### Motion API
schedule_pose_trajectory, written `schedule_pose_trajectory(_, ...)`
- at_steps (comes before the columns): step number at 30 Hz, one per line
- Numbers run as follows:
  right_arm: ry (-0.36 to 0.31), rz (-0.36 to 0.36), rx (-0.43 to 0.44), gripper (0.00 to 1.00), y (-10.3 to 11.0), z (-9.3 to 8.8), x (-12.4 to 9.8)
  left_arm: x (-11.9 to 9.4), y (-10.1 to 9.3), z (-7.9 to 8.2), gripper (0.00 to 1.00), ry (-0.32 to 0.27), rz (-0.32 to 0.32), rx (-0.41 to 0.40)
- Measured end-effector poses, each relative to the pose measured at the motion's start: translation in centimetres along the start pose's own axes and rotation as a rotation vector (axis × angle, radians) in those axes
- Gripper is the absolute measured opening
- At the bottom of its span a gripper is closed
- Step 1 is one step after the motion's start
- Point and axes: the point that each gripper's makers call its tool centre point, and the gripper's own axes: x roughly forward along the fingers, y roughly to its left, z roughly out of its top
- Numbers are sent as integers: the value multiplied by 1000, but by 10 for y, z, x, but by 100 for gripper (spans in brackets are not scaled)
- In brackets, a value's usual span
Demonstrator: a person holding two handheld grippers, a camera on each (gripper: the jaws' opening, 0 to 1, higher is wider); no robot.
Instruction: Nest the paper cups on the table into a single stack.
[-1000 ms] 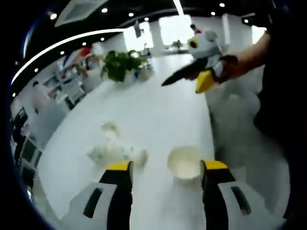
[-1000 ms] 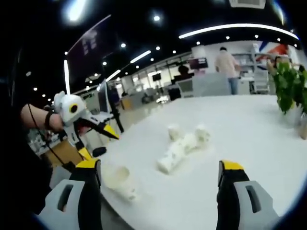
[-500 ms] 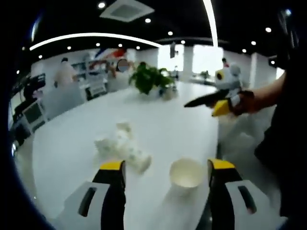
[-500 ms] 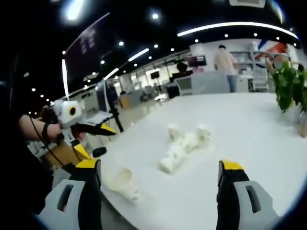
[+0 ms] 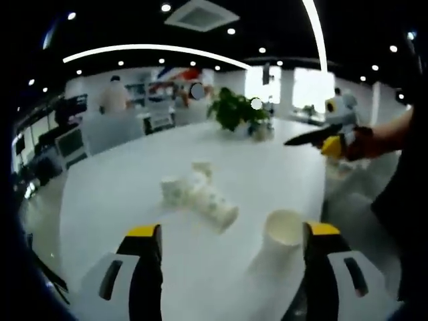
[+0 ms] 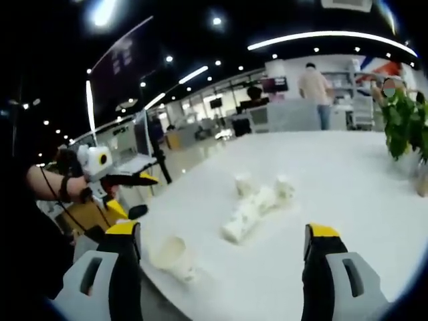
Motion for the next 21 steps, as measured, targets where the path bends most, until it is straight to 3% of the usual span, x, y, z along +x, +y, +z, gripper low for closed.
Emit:
schedule_pose_trajectory(6,18,11,-7,100,2,0,1,-1,1,-7,99,2,13,-26)
schedule_pose_trajectory(21,47,41,10,100,-4,4,21,-7,3,-13,99,4,47,-26)
